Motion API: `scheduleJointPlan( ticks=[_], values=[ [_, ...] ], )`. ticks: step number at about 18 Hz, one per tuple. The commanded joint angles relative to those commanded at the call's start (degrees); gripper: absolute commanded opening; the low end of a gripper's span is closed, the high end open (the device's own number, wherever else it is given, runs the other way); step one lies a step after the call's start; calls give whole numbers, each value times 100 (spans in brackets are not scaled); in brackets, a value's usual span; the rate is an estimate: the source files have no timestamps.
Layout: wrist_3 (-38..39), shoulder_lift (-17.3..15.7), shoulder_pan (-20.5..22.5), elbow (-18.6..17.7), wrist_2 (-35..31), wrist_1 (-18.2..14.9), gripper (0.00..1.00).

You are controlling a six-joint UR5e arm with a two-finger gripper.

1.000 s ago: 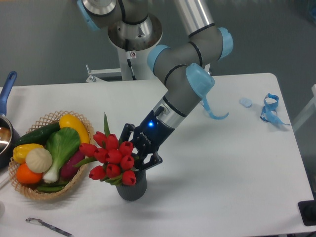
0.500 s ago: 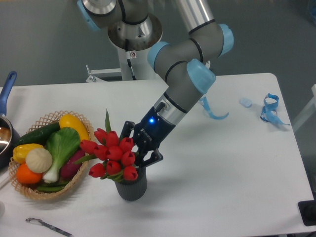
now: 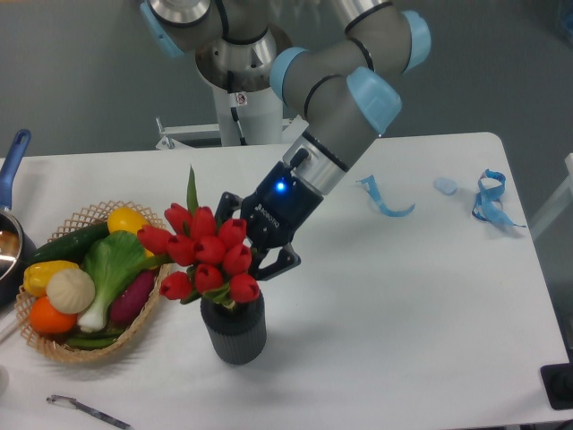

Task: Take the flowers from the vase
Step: 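Lift the gripped tulips straight up out of the grey vase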

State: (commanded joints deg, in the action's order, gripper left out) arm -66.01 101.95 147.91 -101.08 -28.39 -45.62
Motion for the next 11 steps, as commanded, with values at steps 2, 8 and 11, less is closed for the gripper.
scheduleJointPlan(
  ticks=[2,8,11],
  values=[
    [88,-9,53,53,167,0,45],
    [1080,-79,115,273,404,9,45],
    [1117,-88,132,343,440,9,45]
  ],
)
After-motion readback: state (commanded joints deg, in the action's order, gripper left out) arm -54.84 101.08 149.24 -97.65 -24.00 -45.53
